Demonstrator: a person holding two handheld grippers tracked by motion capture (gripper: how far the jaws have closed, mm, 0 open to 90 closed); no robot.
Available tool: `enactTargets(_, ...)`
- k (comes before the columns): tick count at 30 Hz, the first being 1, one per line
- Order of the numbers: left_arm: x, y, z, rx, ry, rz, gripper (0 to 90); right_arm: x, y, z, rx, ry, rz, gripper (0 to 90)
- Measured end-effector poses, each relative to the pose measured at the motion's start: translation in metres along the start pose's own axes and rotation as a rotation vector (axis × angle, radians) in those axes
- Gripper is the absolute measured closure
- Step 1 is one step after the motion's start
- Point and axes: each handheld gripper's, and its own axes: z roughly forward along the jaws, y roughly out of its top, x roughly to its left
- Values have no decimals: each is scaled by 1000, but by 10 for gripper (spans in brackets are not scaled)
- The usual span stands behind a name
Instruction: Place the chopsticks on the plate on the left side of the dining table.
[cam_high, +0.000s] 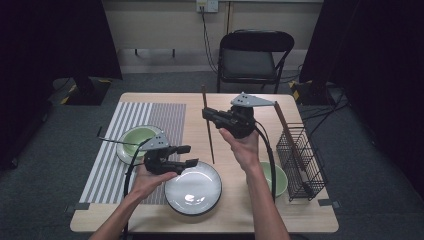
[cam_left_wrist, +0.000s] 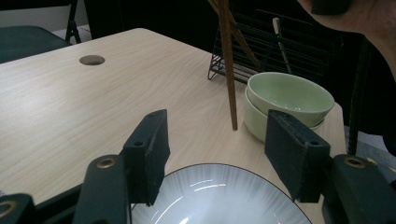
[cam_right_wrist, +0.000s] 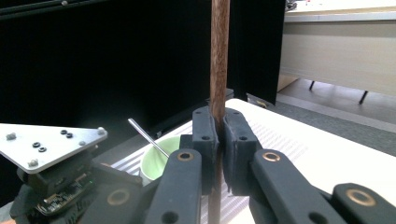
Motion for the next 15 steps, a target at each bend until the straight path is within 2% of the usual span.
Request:
enactTargets(4,4,0,-1,-4,-3,-7,423,8,-2,10,7,25,0,845)
enactTargets(6,5,0,-1,-22,-17,-32,433,11,-4,14,6,39,4,844)
enactTargets(11,5,0,0,-23,-24,-15,457,23,-8,28,13,77,3,845)
enactTargets(15,8,0,-1,-32,-13,-10,525,33,-11,35,17,109,-5,844)
